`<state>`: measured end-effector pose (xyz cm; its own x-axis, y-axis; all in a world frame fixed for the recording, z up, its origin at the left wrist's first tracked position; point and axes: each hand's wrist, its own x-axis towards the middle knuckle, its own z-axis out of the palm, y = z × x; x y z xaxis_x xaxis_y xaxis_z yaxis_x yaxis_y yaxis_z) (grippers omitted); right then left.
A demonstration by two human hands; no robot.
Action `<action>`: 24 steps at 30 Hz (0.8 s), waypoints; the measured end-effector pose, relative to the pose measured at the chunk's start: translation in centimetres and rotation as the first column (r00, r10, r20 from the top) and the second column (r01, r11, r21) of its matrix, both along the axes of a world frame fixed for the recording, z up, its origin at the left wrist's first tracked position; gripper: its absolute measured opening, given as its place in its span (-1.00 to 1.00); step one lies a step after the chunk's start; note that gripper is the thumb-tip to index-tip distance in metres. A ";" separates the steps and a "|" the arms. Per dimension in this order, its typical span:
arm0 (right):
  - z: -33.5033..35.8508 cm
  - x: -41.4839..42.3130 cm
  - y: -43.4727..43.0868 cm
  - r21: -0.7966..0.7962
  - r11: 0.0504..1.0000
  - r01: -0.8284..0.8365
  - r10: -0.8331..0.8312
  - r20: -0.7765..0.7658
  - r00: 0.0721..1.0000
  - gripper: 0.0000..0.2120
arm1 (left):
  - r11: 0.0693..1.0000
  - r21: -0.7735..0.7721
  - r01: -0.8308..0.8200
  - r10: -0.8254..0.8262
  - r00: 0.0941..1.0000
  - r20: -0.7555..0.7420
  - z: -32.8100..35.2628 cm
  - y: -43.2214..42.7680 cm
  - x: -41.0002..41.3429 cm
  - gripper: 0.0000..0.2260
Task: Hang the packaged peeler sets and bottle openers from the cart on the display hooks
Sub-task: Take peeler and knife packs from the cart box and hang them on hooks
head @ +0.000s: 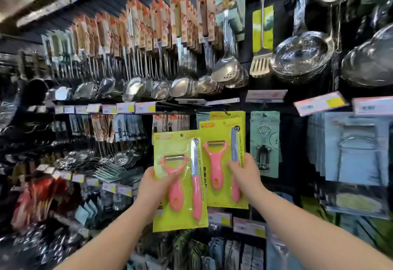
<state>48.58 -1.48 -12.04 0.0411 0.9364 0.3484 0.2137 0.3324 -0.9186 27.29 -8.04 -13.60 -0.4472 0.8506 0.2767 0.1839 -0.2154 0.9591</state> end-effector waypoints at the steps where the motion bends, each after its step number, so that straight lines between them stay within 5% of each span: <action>1: 0.3 -0.1 1.1 0.004 1.000 0.013 -0.013 -0.001 1.000 -0.33 | 1.000 0.005 0.009 -0.009 1.000 0.009 0.0 1.0 -0.1 -0.49; 5: 1.0 -0.8 4.4 0.010 0.996 0.088 -0.088 0.006 0.996 -0.34 | 1.000 -0.002 0.029 -0.029 0.999 -0.024 0.0 4.9 -0.7 -0.60; 8: 1.6 -1.3 6.3 0.024 0.992 0.126 -0.127 0.009 0.992 -0.35 | 0.999 -0.005 0.052 -0.052 0.999 -0.017 0.6 7.6 -1.3 -0.28; 13: 2.1 -2.4 7.9 0.052 0.978 0.202 -0.202 -0.006 0.979 -0.33 | 0.988 -0.027 0.151 -0.152 0.988 -0.008 1.4 10.9 -2.0 -0.02; 19: 2.1 -3.4 9.0 0.075 0.953 0.292 -0.293 -0.006 0.956 -0.36 | 0.971 -0.035 0.236 -0.237 0.971 -0.012 1.3 13.8 -3.5 -0.38; 24: 1.7 -3.2 9.7 0.078 0.940 0.333 -0.335 0.015 0.942 -0.37 | 0.964 -0.011 0.266 -0.266 0.964 -0.008 1.0 15.3 -3.9 -0.34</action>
<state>45.34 8.21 -10.34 0.3367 0.8422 0.4212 0.3495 0.3036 -0.8864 23.42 7.25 -12.60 -0.2016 0.9413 0.2709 0.1300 -0.2484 0.9599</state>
